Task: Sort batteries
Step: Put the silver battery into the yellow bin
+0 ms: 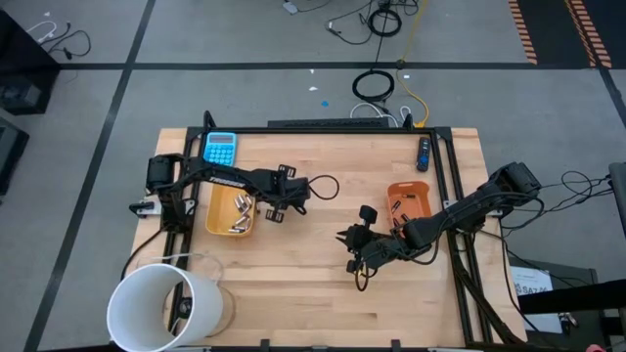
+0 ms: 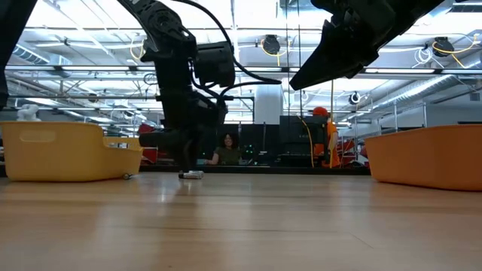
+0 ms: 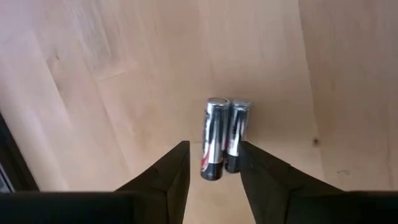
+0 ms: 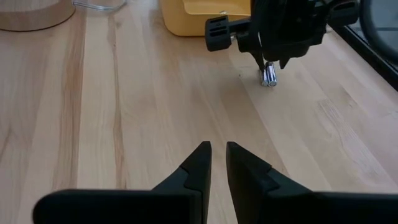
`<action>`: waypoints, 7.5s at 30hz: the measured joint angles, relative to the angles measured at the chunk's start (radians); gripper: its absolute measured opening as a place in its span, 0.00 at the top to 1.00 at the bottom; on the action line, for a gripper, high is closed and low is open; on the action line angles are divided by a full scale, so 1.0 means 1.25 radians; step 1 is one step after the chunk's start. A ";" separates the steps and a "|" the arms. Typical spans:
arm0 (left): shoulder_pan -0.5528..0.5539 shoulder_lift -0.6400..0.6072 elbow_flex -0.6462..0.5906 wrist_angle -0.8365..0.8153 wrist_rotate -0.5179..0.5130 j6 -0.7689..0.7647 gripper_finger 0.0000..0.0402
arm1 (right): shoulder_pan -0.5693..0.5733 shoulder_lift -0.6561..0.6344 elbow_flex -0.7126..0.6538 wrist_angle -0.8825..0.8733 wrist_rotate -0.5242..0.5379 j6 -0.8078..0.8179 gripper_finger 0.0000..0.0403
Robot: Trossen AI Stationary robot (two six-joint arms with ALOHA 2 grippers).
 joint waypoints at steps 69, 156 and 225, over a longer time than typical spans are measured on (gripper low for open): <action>0.098 -0.002 0.031 -0.034 0.229 0.021 0.64 | 0.000 0.057 0.000 0.002 -0.040 0.021 0.90; -0.017 -0.161 0.040 -0.252 0.027 -0.312 0.67 | -0.073 0.068 0.038 0.051 -0.126 -0.177 0.90; -0.091 -0.399 -0.186 -0.367 0.078 -0.545 0.78 | -0.035 -0.013 0.038 -0.088 -0.224 -0.138 0.90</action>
